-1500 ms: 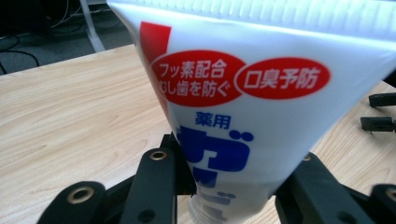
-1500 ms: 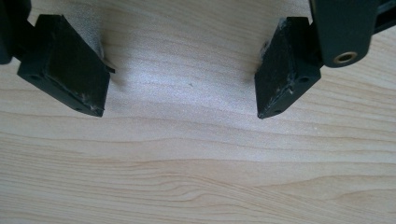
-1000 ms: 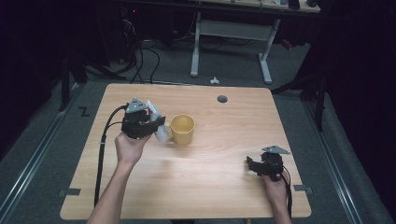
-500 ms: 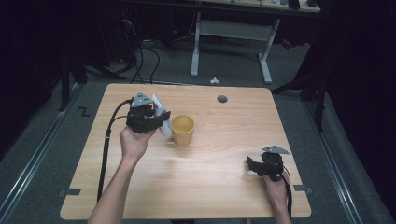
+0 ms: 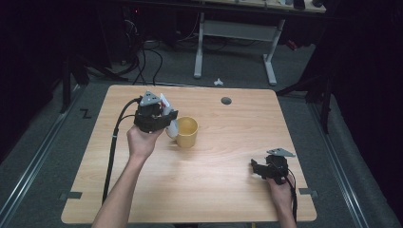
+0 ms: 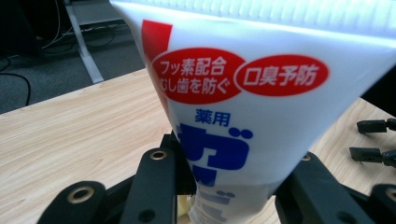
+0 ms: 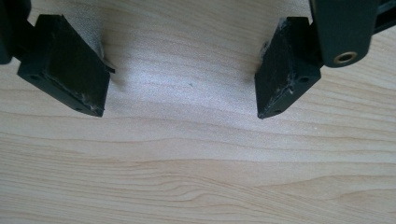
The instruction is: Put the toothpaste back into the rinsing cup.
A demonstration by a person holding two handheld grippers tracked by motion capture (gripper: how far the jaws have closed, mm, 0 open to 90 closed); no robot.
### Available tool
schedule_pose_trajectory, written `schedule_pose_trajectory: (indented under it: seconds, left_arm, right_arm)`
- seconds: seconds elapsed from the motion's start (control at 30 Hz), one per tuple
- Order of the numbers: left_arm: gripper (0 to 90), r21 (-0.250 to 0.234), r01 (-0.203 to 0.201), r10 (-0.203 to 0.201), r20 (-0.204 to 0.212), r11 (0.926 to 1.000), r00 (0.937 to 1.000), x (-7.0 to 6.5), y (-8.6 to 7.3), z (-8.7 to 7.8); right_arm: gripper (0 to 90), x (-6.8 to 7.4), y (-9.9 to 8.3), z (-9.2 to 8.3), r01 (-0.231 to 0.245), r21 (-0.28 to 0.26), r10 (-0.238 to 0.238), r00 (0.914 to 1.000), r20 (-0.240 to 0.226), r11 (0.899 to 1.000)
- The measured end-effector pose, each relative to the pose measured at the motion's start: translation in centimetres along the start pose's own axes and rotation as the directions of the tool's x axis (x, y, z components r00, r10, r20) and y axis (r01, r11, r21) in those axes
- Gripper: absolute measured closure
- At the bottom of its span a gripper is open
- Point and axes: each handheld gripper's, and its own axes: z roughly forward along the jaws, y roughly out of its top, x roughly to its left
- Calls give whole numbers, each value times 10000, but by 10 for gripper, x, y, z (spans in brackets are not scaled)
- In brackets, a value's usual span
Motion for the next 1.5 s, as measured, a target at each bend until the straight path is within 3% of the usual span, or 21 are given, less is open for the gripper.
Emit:
schedule_pose_trajectory:
  seconds: [0.5,0.97,1.5]
  left_arm:
    - [678,59,-278,279,-55,9996,9996,-10,9,25]
    - [677,3,-329,329,-224,9995,9992,-12,15,38]
    - [673,76,-358,362,-473,9993,9982,-11,10,57]
  right_arm:
    - [182,0,0,0,8,-5,-8,10000,4,10000]
    - [182,0,0,0,7,-4,-7,10000,2,10000]
    - [182,0,0,0,6,-8,-6,10000,3,10000]
